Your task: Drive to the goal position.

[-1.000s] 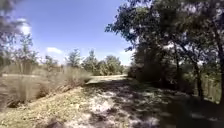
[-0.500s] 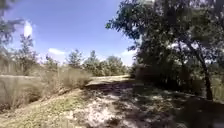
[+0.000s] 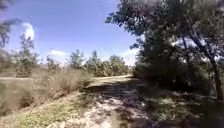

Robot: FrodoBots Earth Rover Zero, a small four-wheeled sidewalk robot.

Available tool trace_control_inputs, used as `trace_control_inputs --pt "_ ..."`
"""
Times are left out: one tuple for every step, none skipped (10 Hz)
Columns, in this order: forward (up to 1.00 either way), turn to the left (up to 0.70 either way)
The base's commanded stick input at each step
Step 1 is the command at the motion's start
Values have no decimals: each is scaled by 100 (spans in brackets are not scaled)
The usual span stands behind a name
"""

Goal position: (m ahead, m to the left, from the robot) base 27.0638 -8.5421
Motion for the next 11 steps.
trace_control_inputs --pt "70 -31" --pt "70 -34" --pt "70 -15" --pt "70 0" --pt "70 0" --pt "70 0" --pt "70 0" --pt "70 0" --pt "70 0" --pt "70 0" --pt "70 0"
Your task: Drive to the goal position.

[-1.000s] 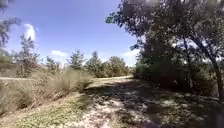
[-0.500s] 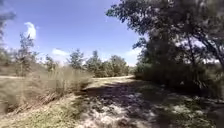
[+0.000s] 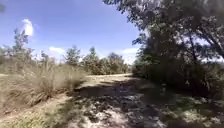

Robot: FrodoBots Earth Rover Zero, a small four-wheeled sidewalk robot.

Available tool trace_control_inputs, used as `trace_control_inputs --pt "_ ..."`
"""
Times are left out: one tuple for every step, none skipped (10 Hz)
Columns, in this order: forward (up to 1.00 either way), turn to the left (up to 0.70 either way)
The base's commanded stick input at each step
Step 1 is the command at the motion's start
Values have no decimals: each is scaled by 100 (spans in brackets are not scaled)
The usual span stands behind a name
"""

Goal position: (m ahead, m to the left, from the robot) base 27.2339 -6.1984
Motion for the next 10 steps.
trace_control_inputs --pt "70 0" --pt "70 0" --pt "70 0" --pt "70 0" --pt "70 0" --pt "70 0" --pt "70 0" --pt "70 -14" --pt "70 -35" --pt "70 -29"
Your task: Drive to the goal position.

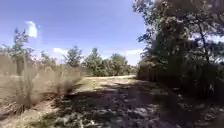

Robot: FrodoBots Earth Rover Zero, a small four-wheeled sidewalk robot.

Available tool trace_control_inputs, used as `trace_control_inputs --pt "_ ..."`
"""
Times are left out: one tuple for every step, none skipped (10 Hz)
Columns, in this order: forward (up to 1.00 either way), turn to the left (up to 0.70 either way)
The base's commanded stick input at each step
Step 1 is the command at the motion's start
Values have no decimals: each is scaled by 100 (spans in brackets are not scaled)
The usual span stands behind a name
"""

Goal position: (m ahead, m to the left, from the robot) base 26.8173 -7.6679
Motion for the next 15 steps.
trace_control_inputs --pt "70 0" --pt "70 0" --pt "70 0" --pt "70 0" --pt "70 0" --pt "70 0" --pt "70 0" --pt "70 0" --pt "70 0" --pt "70 0" --pt "70 0" --pt "70 -6" --pt "70 -26" --pt "70 -35" --pt "70 -35"
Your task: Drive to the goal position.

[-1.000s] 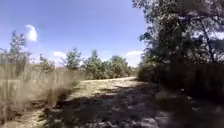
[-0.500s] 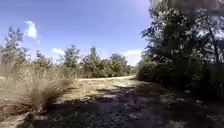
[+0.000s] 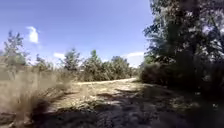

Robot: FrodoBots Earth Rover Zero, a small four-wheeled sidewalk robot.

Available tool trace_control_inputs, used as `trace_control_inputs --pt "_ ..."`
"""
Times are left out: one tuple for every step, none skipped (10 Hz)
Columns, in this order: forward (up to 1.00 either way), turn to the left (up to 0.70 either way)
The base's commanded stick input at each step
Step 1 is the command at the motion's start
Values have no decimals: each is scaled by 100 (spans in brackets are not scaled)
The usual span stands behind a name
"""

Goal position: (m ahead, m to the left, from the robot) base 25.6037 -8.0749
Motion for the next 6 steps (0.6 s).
trace_control_inputs --pt "70 -35" --pt "70 -35" --pt "70 -24" --pt "70 0" --pt "70 0" --pt "70 0"
